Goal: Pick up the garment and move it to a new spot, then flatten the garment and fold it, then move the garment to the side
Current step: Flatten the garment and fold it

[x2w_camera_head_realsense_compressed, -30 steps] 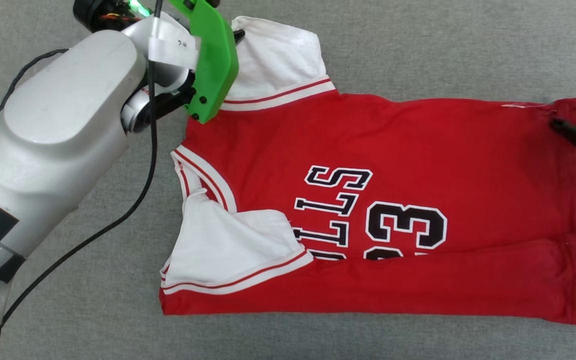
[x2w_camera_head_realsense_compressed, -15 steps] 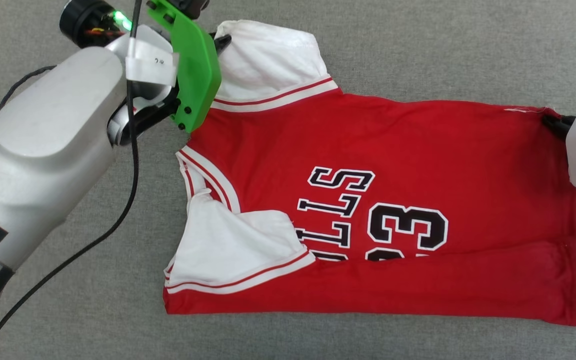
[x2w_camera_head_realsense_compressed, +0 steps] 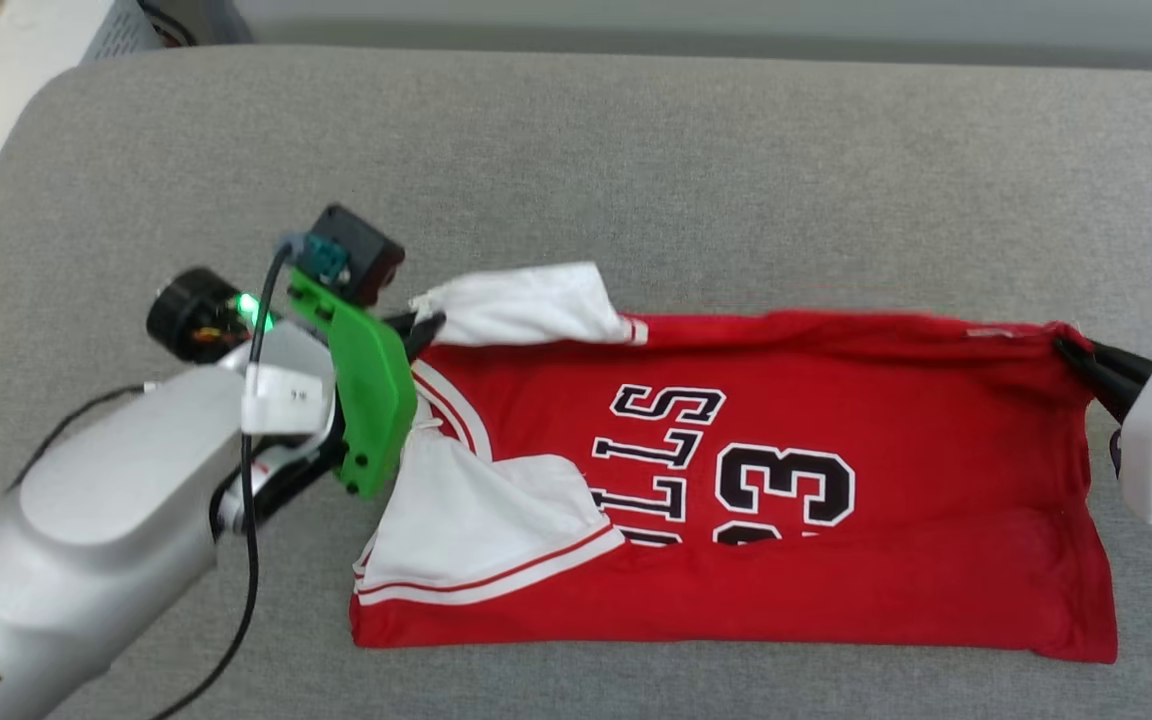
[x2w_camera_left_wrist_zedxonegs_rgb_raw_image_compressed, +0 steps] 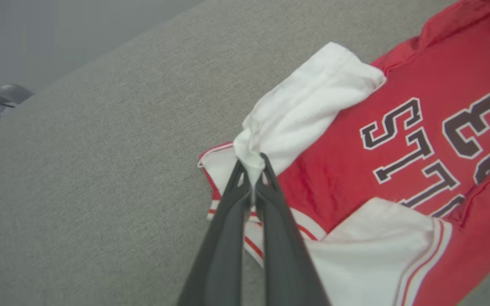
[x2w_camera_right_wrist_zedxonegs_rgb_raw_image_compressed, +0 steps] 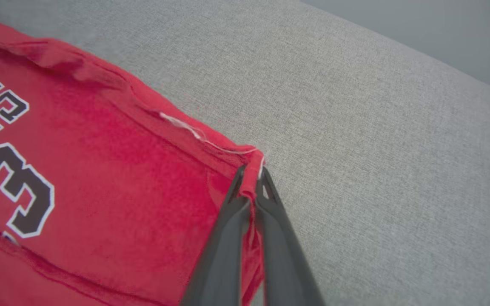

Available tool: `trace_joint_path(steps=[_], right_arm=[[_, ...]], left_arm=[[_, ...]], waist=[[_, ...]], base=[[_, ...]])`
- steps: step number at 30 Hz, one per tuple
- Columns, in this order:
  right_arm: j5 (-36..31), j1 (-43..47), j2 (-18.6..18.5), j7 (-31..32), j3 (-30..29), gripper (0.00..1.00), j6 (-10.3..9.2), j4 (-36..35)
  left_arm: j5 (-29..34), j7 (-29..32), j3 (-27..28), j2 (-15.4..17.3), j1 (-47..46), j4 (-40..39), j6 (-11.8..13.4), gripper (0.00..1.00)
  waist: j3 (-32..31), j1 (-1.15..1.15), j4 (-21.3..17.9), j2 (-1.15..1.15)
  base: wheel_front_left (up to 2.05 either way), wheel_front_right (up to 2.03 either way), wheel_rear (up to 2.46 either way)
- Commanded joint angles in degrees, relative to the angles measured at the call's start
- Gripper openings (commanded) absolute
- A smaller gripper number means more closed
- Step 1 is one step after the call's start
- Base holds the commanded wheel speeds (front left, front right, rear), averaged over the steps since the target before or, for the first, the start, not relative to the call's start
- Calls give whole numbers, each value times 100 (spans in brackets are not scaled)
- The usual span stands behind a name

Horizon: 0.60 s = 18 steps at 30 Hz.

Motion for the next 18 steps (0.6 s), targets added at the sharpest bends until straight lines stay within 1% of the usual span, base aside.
trace_joint_path(steps=[1, 6, 12, 14, 15, 18], right_arm=[[35, 215, -42, -119, -61, 0, -3, -50], [121, 961, -109, -391, -300, 0, -3, -217], [93, 1733, -96, -451, -566, 0, -3, -440], [97, 1962, -66, -422, -677, 0, -3, -492], [75, 2257, -20, -297, -774, 0, -3, -553], [161, 2479, 107, -113, -822, 0, -3, -555]], left_arm=[[-96, -56, -40, 84, 283, -106, 84, 0], [-300, -253, -137, 297, 1057, -511, 389, 0], [-440, -409, -246, 450, 1746, -803, 656, 0], [-482, -434, -280, 463, 1928, -840, 695, 0], [-477, -426, -332, 471, 2098, -819, 685, 0], [-479, -416, -357, 421, 2175, -691, 676, 0]], waist=[[-338, 0, 56, 0], [-553, 0, 119, 0], [-649, 0, 128, 0], [-643, 0, 131, 0], [-574, 0, 125, 0], [-477, 0, 119, 0]], base=[[0, 0, 0], [0, 0, 0], [0, 0, 0], [0, 0, 0], [0, 0, 0], [0, 0, 0]])
